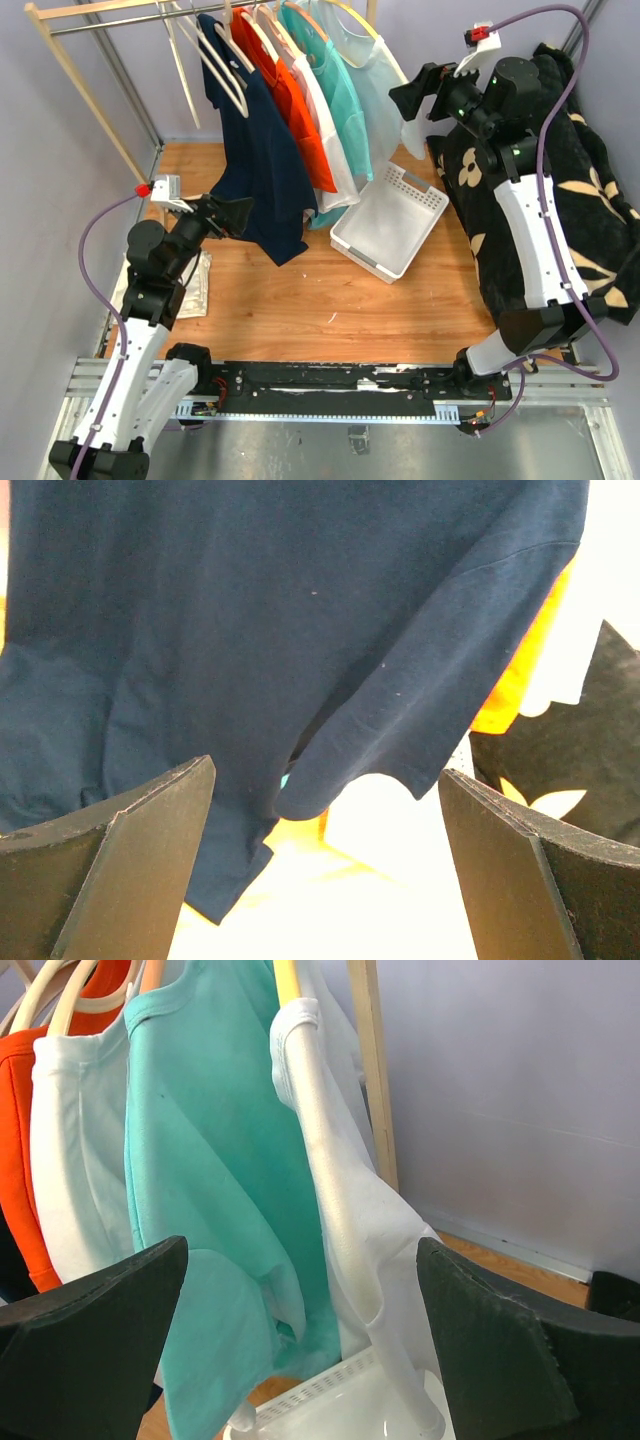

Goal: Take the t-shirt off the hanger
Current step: Pick up the hanger from the clothesline.

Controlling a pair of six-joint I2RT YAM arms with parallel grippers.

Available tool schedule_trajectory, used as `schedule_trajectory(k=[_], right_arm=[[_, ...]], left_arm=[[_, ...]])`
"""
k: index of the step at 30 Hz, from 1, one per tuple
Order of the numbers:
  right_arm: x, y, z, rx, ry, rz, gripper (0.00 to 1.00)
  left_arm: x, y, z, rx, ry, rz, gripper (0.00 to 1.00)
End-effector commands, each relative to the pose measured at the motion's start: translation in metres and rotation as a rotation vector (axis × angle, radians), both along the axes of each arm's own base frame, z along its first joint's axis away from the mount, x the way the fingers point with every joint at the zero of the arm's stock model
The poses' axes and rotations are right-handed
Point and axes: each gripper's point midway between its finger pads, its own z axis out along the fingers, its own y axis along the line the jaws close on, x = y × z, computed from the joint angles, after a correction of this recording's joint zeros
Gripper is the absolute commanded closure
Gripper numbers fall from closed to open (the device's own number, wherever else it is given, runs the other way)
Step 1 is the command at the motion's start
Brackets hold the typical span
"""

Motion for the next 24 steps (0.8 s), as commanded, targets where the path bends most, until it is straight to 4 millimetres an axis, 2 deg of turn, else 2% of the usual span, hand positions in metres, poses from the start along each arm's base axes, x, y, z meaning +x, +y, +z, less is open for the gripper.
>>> schedule_trajectory(k=[1,14,24], right_arm=[[-0.003,0.002,0.016,0.015,-0.03,0.001,0.02],[-0.003,-0.005,0.013,-0.013,-0.025,-0.038,0.02],[0.014,-0.007,0.021,-0.062,-0.067,-0.056,0.02]], left_arm=[[-0.006,-0.011,0.02,-0.039,-0.032,-0.069,0.0],[-0.007,-0.019,0.024,-0.085,-0.01,-0.115,0.0],[-0.004,-0.005,0.028,-0.032,-0.014,-0.036,0.0]])
